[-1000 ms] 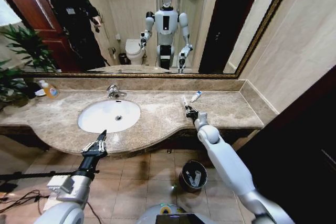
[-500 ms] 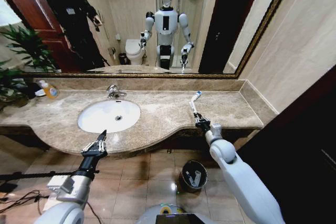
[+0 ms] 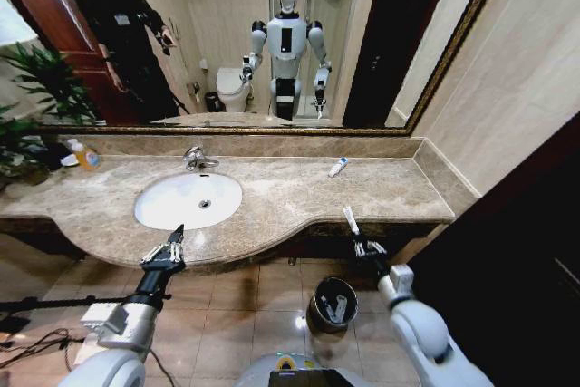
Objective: Pick up the trash from the sink and place it in the trash bin.
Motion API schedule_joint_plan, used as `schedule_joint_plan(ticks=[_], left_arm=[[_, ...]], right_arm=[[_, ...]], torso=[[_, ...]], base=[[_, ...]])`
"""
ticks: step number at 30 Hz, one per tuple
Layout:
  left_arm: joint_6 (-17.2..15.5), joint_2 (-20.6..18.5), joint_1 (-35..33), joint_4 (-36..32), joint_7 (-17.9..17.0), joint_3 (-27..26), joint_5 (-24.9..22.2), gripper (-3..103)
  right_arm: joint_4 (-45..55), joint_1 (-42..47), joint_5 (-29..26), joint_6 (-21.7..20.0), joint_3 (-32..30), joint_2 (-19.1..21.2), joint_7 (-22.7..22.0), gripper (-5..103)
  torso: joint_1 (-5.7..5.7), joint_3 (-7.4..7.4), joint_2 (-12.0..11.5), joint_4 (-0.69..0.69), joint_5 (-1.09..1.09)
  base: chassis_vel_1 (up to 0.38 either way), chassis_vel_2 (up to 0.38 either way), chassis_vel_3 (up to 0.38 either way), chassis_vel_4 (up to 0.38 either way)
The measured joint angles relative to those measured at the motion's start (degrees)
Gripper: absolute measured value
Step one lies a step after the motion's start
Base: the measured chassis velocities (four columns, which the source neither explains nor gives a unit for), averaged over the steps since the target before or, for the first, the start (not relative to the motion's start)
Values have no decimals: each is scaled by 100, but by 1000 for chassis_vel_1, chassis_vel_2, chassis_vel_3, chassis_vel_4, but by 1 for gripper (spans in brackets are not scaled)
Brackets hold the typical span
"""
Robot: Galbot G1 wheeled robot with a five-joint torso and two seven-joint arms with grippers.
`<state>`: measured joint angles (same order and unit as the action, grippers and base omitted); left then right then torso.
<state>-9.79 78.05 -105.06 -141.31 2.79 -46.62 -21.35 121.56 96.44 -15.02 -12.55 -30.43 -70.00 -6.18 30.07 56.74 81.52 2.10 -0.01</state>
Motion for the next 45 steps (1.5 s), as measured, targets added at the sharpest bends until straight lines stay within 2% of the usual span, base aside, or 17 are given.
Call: schedule_joint_plan(ticks=[6,11,13,15,18,20,23,31,39,45], left_arm=[[0,0,0,0,0,0,0,0],[0,0,0,0,0,0,0,0],[0,0,0,0,0,0,0,0],[0,0,0,0,0,0,0,0],[0,0,0,0,0,0,0,0],[0,0,0,0,0,0,0,0],[0,0,0,0,0,0,0,0],[0,0,0,0,0,0,0,0],[0,0,0,0,0,0,0,0],[0,0,0,0,0,0,0,0]], right_arm=[[-527,161,396,336,11,-274,152,16],[-1252,-192,554,467,149,-477,181,16],[-1858,-489,631,596,260,-562,125,16],[-1998,-556,644,630,280,-574,107,16],[-2786,-891,668,832,389,-619,36,16],[-2875,-926,669,856,396,-625,32,16],[-3795,-1270,784,1170,414,-687,24,16],[-5167,-1816,866,1542,424,-630,-45,16],[-5686,-2028,1021,1737,462,-782,-56,16],[-5743,-2091,1115,1778,487,-861,-228,15]], torso=[[0,1,0,0,0],[1,1,0,1,0],[1,1,-1,1,2],[1,1,-1,1,1],[1,1,-1,1,1],[1,1,-1,1,1],[1,1,-1,1,1],[1,2,-1,0,0],[1,1,-1,1,1],[1,1,-1,1,1]], base=[[0,0,0,0],[0,0,0,0],[0,0,0,0],[0,0,0,0],[0,0,0,0],[0,0,0,0],[0,0,0,0],[0,0,0,0],[0,0,0,0],[0,0,0,0]])
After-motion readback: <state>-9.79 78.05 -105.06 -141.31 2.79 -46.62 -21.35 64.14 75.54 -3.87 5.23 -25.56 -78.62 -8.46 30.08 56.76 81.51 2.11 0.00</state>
